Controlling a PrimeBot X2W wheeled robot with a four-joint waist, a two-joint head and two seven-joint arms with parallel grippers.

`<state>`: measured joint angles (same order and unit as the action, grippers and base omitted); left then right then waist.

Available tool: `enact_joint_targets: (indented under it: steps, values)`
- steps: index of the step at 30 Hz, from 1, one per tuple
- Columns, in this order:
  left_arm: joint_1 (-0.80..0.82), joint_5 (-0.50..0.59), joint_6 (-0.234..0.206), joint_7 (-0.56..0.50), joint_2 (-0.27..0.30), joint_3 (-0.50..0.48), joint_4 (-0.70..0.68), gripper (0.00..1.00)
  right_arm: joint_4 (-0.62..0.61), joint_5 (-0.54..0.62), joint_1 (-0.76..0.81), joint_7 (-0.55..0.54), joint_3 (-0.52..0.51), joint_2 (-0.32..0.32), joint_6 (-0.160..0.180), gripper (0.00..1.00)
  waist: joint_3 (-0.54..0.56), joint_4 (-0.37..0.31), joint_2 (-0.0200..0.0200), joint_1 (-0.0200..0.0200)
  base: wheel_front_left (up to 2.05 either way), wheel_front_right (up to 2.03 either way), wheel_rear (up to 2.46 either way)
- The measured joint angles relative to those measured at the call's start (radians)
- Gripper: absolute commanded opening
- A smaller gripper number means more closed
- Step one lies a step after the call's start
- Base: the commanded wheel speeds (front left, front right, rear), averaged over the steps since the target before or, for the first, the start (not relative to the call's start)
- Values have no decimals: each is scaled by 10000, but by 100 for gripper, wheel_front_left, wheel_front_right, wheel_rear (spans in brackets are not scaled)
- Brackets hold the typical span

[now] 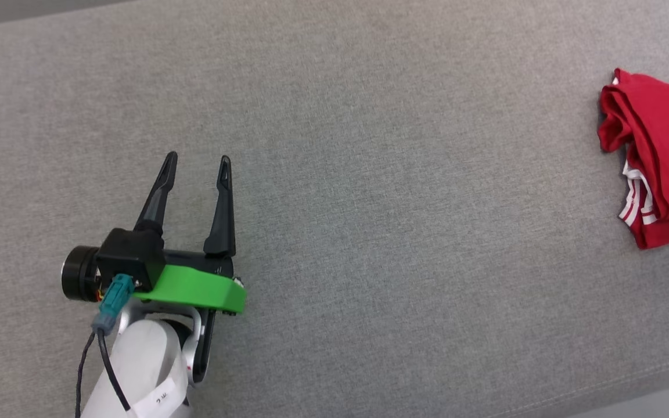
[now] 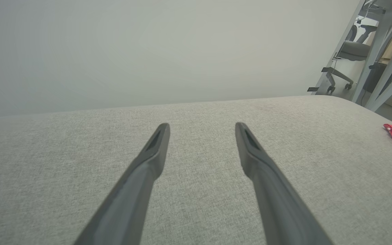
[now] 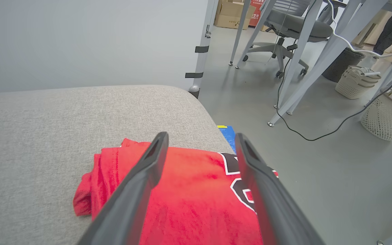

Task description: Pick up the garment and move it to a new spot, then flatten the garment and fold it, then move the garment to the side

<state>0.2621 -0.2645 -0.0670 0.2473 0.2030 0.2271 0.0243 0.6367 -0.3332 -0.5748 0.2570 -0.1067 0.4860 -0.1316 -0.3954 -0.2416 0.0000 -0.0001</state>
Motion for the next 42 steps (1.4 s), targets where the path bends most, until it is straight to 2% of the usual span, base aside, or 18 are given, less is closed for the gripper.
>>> enact_joint_targets:
  steps: [7,17,24,31,42]
  values:
    - [-774,-224,-79,77,-161,-194,364,100,-1567,439,2130,-2,-171,-1126,0,100,1187,393,0,0,0,0,0]
    - [-1759,-408,-171,86,-453,-803,518,100,-3935,591,4085,-738,646,-2554,2,100,2423,1110,0,-1,0,0,0]
    - [-2255,-418,-148,86,-552,-1172,558,100,-5513,648,4951,-1158,1177,-3070,2,100,2962,1685,0,-1,0,0,0]
    - [-2799,-295,-59,86,-723,-1277,616,100,-6761,897,6127,-1716,1325,-3402,2,100,3543,1934,-1,0,0,0,0]
    - [-3612,-180,98,86,-796,-1047,807,100,-7530,1147,7286,-2297,1179,-3722,2,100,4336,1947,-1,0,0,0,0]
